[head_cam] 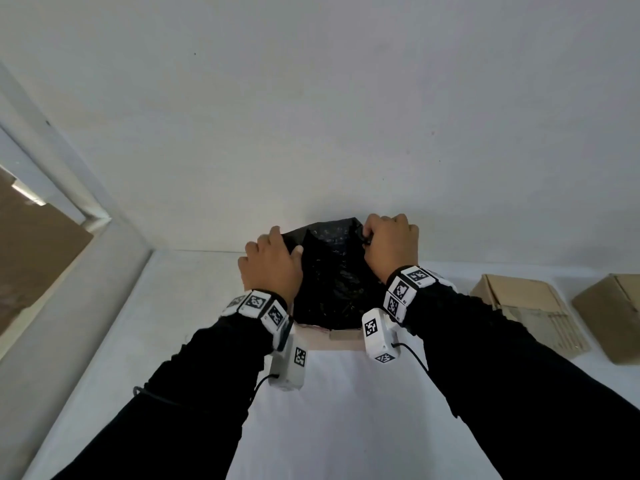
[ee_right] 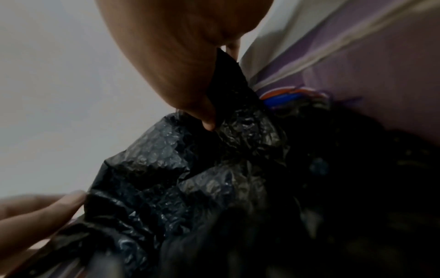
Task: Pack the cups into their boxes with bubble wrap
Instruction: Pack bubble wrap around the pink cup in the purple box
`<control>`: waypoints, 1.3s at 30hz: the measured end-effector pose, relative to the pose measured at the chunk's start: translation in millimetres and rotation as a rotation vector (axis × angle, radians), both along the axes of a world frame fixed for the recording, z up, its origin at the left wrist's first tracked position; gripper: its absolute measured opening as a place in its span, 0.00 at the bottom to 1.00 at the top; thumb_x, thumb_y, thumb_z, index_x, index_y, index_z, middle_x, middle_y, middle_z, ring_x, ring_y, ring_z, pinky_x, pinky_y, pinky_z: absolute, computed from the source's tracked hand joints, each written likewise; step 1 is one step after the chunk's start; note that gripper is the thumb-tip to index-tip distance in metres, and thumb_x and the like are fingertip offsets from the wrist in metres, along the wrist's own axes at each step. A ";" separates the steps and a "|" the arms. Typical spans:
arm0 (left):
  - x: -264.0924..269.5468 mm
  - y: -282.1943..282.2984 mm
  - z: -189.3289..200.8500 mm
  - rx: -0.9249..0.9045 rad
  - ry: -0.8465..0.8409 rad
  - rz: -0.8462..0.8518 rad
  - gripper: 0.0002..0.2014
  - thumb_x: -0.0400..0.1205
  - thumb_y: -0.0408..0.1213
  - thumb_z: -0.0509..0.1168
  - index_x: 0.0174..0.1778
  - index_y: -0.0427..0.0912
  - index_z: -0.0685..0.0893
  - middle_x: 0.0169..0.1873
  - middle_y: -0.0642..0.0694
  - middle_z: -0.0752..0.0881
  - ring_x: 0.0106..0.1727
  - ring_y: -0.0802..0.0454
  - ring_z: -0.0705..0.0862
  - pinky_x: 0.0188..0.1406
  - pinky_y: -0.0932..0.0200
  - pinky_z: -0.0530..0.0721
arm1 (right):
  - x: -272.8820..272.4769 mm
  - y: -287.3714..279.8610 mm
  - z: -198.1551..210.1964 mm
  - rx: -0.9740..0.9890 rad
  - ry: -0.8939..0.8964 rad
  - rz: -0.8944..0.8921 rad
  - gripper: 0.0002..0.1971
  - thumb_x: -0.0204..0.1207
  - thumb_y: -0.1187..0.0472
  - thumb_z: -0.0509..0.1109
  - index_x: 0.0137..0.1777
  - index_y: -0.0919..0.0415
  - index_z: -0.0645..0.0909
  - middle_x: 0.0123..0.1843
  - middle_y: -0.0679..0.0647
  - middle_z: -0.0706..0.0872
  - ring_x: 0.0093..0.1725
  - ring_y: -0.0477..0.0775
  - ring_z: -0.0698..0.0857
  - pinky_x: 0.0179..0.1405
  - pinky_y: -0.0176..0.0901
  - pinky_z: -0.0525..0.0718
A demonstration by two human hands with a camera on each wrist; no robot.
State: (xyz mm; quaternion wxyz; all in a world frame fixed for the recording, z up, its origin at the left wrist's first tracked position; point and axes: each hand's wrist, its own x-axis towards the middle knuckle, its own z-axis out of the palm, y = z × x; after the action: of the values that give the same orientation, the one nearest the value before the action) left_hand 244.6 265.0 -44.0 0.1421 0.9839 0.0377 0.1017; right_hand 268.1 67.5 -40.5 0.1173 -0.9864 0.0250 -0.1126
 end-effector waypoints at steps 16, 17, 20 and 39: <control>11.6 9.8 -10.2 -0.631 -0.095 0.075 0.11 0.82 0.43 0.65 0.50 0.39 0.87 0.46 0.44 0.88 0.49 0.49 0.84 0.47 0.64 0.73 | -15.4 11.6 -13.3 0.389 0.057 0.499 0.12 0.75 0.49 0.72 0.45 0.55 0.75 0.45 0.50 0.79 0.46 0.53 0.78 0.45 0.48 0.77; 11.3 10.5 -9.6 -0.690 -0.130 0.094 0.09 0.80 0.41 0.68 0.49 0.40 0.87 0.44 0.46 0.88 0.46 0.53 0.83 0.46 0.68 0.74 | -15.9 13.4 -11.4 0.391 0.071 0.514 0.10 0.74 0.54 0.73 0.45 0.56 0.74 0.44 0.51 0.80 0.44 0.54 0.79 0.45 0.50 0.78; 10.7 12.8 -6.2 -0.795 -0.276 0.080 0.06 0.76 0.36 0.73 0.48 0.45 0.88 0.42 0.49 0.87 0.43 0.57 0.84 0.48 0.68 0.80 | -19.7 16.6 -7.3 0.392 0.125 0.539 0.11 0.70 0.67 0.71 0.46 0.57 0.71 0.38 0.51 0.81 0.36 0.56 0.78 0.40 0.54 0.81; 9.9 -1.0 5.8 -0.028 -0.264 -0.560 0.13 0.68 0.20 0.68 0.41 0.41 0.88 0.41 0.44 0.88 0.47 0.41 0.80 0.48 0.51 0.80 | -32.2 0.6 -3.5 0.053 -0.172 0.225 0.11 0.63 0.60 0.72 0.46 0.50 0.81 0.53 0.54 0.77 0.52 0.60 0.74 0.44 0.49 0.76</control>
State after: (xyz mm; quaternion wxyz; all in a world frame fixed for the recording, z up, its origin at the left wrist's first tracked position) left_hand 254.4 264.1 -38.1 0.1817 0.9322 -0.2524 0.1849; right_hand 235.8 68.1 -44.0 0.1570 -0.9662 -0.0927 -0.1824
